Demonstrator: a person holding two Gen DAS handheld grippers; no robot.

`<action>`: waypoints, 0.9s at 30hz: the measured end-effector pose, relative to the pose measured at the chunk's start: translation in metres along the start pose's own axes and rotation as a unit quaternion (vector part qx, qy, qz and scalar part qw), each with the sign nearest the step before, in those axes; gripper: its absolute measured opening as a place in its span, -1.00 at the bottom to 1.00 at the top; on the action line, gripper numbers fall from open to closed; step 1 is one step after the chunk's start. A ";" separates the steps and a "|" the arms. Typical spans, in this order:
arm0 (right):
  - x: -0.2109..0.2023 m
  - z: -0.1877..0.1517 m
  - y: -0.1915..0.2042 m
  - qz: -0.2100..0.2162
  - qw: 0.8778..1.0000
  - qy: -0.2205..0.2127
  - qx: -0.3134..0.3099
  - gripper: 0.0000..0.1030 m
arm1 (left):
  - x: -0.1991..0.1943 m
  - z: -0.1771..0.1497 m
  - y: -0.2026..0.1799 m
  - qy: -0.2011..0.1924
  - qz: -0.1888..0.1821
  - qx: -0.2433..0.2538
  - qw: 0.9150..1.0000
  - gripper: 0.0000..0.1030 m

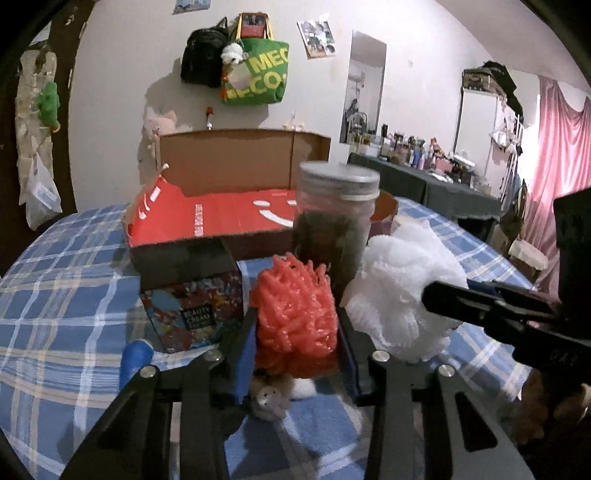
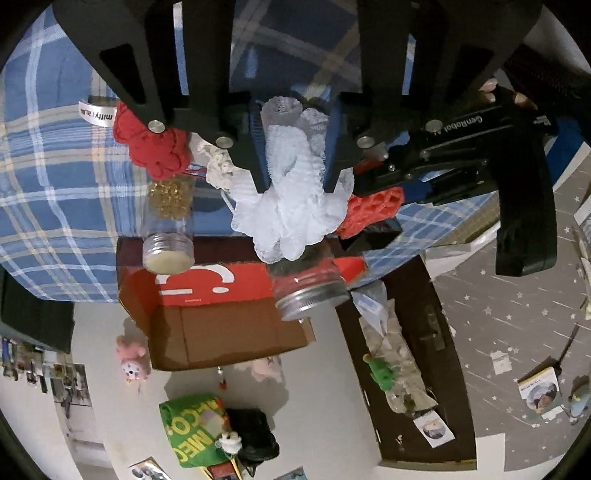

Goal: Organize soft objects
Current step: 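Grasp the red mesh pouf with the left tool while the right tool grasps the white mesh pouf, then carry both held poufs up and over into the red-lined cardboard box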

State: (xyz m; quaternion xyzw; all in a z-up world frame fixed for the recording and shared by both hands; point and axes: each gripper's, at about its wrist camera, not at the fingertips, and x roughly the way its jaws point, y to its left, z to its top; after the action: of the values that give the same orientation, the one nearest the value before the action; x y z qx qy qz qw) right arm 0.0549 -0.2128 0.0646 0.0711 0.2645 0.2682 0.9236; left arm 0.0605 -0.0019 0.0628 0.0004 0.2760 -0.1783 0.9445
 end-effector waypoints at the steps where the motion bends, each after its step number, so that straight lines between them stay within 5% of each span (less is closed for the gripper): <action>1: -0.003 0.000 0.001 0.000 1.000 -0.004 0.001 -0.52 | -0.003 0.003 0.002 -0.001 0.002 0.001 1.000 -0.20; 27: -0.077 0.058 0.007 -0.052 0.989 -0.131 -0.055 -0.53 | -0.057 0.066 0.022 -0.085 0.036 0.021 0.996 -0.20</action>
State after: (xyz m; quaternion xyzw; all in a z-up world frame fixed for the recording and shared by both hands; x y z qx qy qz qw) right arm 0.0269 -0.2468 0.1501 0.0405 0.1297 0.2225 0.9654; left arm 0.0574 0.0310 0.1461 0.0150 0.1912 -0.1494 0.9700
